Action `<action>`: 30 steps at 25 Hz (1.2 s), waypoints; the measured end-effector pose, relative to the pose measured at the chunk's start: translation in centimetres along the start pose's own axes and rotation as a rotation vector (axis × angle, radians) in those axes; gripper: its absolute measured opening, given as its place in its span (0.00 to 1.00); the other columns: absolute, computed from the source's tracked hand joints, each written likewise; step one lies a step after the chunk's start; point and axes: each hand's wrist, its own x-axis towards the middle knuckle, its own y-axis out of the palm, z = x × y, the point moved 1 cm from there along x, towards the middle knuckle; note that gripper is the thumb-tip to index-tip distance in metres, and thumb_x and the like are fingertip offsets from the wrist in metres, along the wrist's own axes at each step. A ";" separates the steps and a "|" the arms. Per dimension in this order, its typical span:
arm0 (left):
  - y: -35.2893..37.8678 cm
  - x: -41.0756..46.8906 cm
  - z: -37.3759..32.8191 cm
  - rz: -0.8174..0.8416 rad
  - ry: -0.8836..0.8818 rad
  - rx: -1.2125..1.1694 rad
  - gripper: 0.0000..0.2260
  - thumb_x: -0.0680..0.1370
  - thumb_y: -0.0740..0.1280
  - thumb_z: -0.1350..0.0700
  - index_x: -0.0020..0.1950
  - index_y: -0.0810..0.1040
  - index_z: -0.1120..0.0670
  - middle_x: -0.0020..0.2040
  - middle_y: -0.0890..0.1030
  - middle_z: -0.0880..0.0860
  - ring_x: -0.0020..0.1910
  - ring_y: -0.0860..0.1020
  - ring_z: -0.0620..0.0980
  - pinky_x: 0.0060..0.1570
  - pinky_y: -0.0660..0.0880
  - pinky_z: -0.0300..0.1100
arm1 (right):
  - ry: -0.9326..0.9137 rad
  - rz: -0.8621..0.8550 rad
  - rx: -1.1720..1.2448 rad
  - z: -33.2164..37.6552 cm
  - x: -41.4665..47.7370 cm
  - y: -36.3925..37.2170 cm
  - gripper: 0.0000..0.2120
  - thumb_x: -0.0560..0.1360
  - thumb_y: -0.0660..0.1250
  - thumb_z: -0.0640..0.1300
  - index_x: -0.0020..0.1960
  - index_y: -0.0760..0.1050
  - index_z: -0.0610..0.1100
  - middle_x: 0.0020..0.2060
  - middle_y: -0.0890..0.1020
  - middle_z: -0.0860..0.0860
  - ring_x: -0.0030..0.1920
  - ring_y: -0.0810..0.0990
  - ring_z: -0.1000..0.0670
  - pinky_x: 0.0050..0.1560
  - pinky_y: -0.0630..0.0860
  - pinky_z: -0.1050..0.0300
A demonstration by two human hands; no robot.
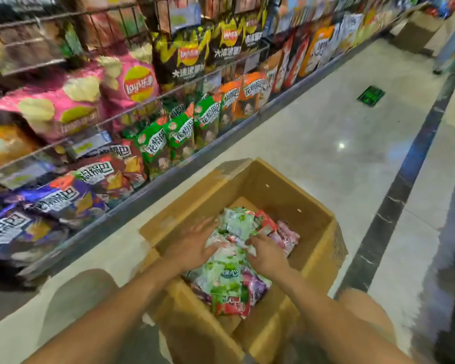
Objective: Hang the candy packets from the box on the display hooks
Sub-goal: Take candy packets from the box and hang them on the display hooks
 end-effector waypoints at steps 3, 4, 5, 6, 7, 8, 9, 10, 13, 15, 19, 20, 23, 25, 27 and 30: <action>3.0 0.4 1.6 0.001 -0.042 -0.208 0.31 0.82 0.47 0.30 0.83 0.56 0.40 0.84 0.55 0.45 0.82 0.58 0.49 0.79 0.57 0.50 | -0.045 0.167 0.022 -0.5 2.0 5.5 0.21 0.80 0.64 0.45 0.73 0.73 0.50 0.72 0.74 0.45 0.71 0.74 0.42 0.66 0.75 0.46; 3.4 0.2 2.1 0.003 -0.075 -0.323 0.27 0.84 0.49 0.33 0.82 0.58 0.38 0.84 0.57 0.44 0.80 0.60 0.47 0.78 0.59 0.49 | -0.068 0.217 0.037 -0.4 2.7 7.2 0.22 0.80 0.64 0.43 0.73 0.73 0.50 0.74 0.73 0.44 0.71 0.74 0.42 0.66 0.75 0.46; 3.7 0.0 2.5 -0.005 -0.118 -0.459 0.25 0.84 0.50 0.34 0.81 0.60 0.37 0.83 0.60 0.44 0.78 0.62 0.45 0.76 0.61 0.48 | -0.085 0.263 0.069 -0.2 3.3 8.7 0.22 0.80 0.63 0.40 0.73 0.73 0.50 0.75 0.73 0.44 0.72 0.74 0.43 0.66 0.75 0.46; 3.7 -0.1 2.9 -0.027 -0.157 -0.588 0.24 0.84 0.49 0.34 0.80 0.62 0.37 0.81 0.63 0.45 0.76 0.64 0.43 0.74 0.62 0.46 | -0.090 0.301 0.111 0.2 3.8 10.0 0.22 0.80 0.62 0.38 0.73 0.74 0.49 0.75 0.72 0.44 0.71 0.75 0.44 0.65 0.76 0.48; 3.5 -0.2 3.2 -0.065 -0.187 -0.699 0.25 0.83 0.48 0.34 0.79 0.64 0.38 0.80 0.65 0.46 0.74 0.64 0.43 0.74 0.62 0.46 | -0.083 0.331 0.145 0.6 4.4 11.1 0.23 0.80 0.62 0.36 0.73 0.73 0.48 0.76 0.71 0.44 0.68 0.77 0.45 0.60 0.78 0.51; 3.2 -0.2 3.4 -0.104 -0.212 -0.787 0.27 0.82 0.47 0.33 0.78 0.66 0.40 0.79 0.67 0.46 0.74 0.65 0.43 0.74 0.63 0.46 | -0.064 0.361 0.171 1.0 4.9 12.2 0.25 0.81 0.61 0.35 0.76 0.71 0.48 0.76 0.70 0.43 0.61 0.80 0.47 0.51 0.78 0.55; 2.9 -0.2 3.6 -0.139 -0.235 -0.862 0.29 0.81 0.46 0.32 0.77 0.67 0.42 0.79 0.68 0.47 0.75 0.66 0.44 0.75 0.64 0.47 | -0.038 0.386 0.185 1.4 5.4 13.1 0.28 0.80 0.61 0.34 0.79 0.67 0.48 0.77 0.69 0.42 0.55 0.81 0.48 0.44 0.76 0.58; 2.7 -0.1 3.7 -0.166 -0.262 -0.934 0.30 0.81 0.45 0.32 0.76 0.69 0.43 0.78 0.70 0.47 0.76 0.67 0.46 0.74 0.66 0.48 | -0.010 0.401 0.194 1.5 5.9 14.1 0.31 0.80 0.61 0.34 0.81 0.62 0.48 0.78 0.68 0.41 0.56 0.80 0.46 0.44 0.76 0.58; 2.2 0.1 4.3 -0.198 -0.334 -1.128 0.30 0.83 0.44 0.33 0.74 0.72 0.47 0.74 0.74 0.48 0.75 0.70 0.50 0.68 0.69 0.49 | 0.065 0.403 0.232 1.2 7.2 16.0 0.36 0.78 0.63 0.34 0.83 0.57 0.46 0.78 0.67 0.40 0.71 0.74 0.38 0.64 0.77 0.46; 2.1 0.3 4.7 -0.217 -0.354 -1.198 0.33 0.81 0.45 0.31 0.74 0.73 0.48 0.73 0.75 0.50 0.74 0.72 0.50 0.69 0.71 0.52 | 0.083 0.347 0.273 0.6 8.4 17.1 0.33 0.77 0.63 0.32 0.81 0.63 0.43 0.76 0.70 0.40 0.72 0.73 0.39 0.70 0.74 0.46; 2.5 1.0 5.3 -0.177 -0.340 -1.184 0.33 0.82 0.44 0.30 0.74 0.73 0.47 0.73 0.75 0.50 0.74 0.72 0.50 0.74 0.69 0.58 | -0.045 0.154 0.213 0.9 9.2 17.0 0.24 0.75 0.65 0.29 0.69 0.80 0.43 0.65 0.81 0.43 0.64 0.80 0.43 0.67 0.77 0.51; 2.6 1.2 5.4 -0.163 -0.332 -1.173 0.33 0.82 0.43 0.29 0.74 0.73 0.46 0.73 0.75 0.49 0.74 0.72 0.49 0.74 0.69 0.57 | -0.106 0.108 0.196 1.3 9.2 16.7 0.17 0.77 0.67 0.32 0.62 0.84 0.43 0.59 0.84 0.44 0.59 0.82 0.44 0.64 0.78 0.52; 2.8 1.8 5.5 -0.158 -0.316 -1.162 0.34 0.82 0.42 0.30 0.73 0.74 0.46 0.73 0.76 0.48 0.73 0.72 0.49 0.74 0.68 0.56 | -0.287 0.036 0.179 2.0 9.0 15.1 0.06 0.79 0.69 0.42 0.50 0.85 0.45 0.51 0.83 0.47 0.55 0.79 0.46 0.61 0.75 0.52; 2.6 2.2 5.3 -0.147 -0.316 -1.157 0.34 0.83 0.42 0.31 0.73 0.75 0.46 0.73 0.77 0.49 0.73 0.72 0.49 0.75 0.67 0.57 | -0.390 0.025 0.197 2.3 8.8 13.3 0.05 0.81 0.67 0.46 0.51 0.81 0.48 0.51 0.81 0.49 0.56 0.78 0.47 0.61 0.74 0.49; 2.2 2.5 5.2 -0.144 -0.308 -1.155 0.34 0.83 0.41 0.31 0.73 0.75 0.47 0.72 0.77 0.49 0.73 0.73 0.50 0.76 0.66 0.58 | -0.419 0.045 0.270 2.4 8.5 10.8 0.04 0.83 0.64 0.49 0.52 0.76 0.51 0.49 0.82 0.53 0.52 0.80 0.51 0.56 0.77 0.46; 1.8 3.2 5.2 -0.134 -0.327 -1.206 0.37 0.80 0.42 0.29 0.72 0.77 0.48 0.71 0.79 0.50 0.72 0.74 0.51 0.77 0.64 0.59 | -0.456 0.066 0.427 2.7 7.7 5.2 0.05 0.86 0.62 0.47 0.52 0.73 0.48 0.42 0.81 0.53 0.42 0.80 0.53 0.46 0.77 0.48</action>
